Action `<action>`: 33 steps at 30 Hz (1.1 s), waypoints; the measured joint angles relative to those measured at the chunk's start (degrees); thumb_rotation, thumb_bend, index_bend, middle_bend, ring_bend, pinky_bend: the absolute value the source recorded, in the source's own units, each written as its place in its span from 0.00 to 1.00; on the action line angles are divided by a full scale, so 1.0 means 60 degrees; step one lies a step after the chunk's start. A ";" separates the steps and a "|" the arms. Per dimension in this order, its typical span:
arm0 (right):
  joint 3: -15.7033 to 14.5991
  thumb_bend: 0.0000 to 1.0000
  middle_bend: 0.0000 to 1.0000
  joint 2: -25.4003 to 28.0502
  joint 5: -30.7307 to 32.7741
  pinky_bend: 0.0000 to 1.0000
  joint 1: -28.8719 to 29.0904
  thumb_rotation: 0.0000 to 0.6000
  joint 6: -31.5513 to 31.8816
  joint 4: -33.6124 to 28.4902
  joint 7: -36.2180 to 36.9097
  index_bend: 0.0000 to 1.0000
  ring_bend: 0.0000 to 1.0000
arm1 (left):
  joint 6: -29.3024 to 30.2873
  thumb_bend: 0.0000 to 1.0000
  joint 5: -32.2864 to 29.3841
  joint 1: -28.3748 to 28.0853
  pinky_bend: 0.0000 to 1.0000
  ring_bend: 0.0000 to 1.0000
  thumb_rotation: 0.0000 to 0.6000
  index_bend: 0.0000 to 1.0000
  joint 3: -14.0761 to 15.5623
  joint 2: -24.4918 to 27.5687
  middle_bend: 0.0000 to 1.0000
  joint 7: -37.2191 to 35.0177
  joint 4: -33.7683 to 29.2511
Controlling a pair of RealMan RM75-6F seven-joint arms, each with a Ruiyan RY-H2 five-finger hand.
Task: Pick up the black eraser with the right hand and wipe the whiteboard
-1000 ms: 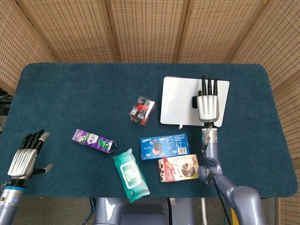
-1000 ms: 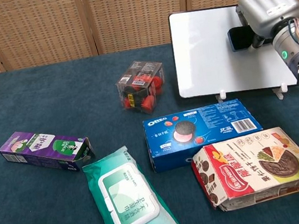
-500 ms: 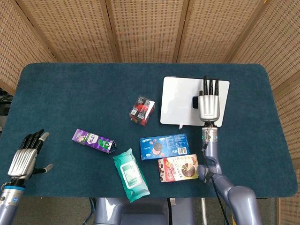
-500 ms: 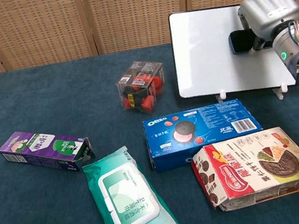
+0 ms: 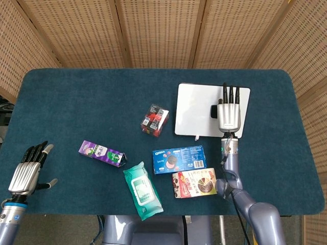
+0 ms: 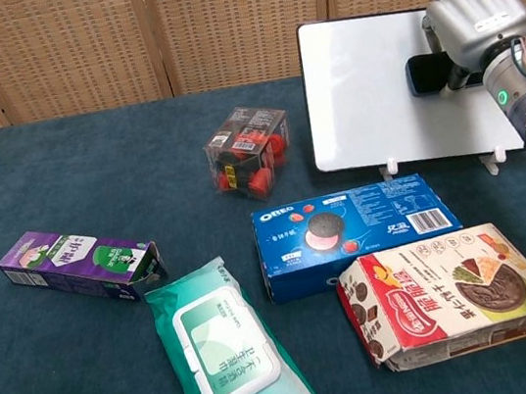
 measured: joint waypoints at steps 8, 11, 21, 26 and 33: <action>-0.0008 0.00 0.00 0.0125 0.0084 0.00 -0.0091 1.00 -0.0249 -0.0216 -0.0068 0.19 0.00 | 0.0037 0.18 0.0016 0.0007 0.00 0.00 1.00 0.00 -0.0007 0.0025 0.00 -0.0031 -0.0015; -0.0013 0.00 0.00 0.0187 0.0090 0.00 -0.0114 1.00 -0.0254 -0.0349 -0.0104 0.12 0.00 | 0.0049 0.18 0.0023 0.0015 0.00 0.00 1.00 0.00 -0.0004 0.0036 0.00 -0.0055 -0.0013; -0.0094 0.00 0.00 0.0423 0.0012 0.00 -0.0276 1.00 0.0077 -0.0883 -0.0316 0.11 0.00 | 0.0095 0.18 0.0065 0.0033 0.00 0.00 1.00 0.00 0.0006 0.0075 0.00 -0.0093 -0.0037; -0.0141 0.00 0.00 0.0586 -0.0057 0.00 -0.0378 1.00 0.0330 -0.1301 -0.0461 0.09 0.00 | 0.0091 0.18 0.0076 0.0029 0.00 0.00 1.00 0.00 0.0015 0.0078 0.00 -0.0061 -0.0057; -0.0291 0.00 0.00 0.0926 -0.0225 0.00 -0.0634 1.00 0.0847 -0.2370 -0.0910 0.06 0.00 | 0.0088 0.18 0.0073 0.0027 0.00 0.00 1.00 0.00 0.0016 0.0092 0.00 -0.0064 -0.0075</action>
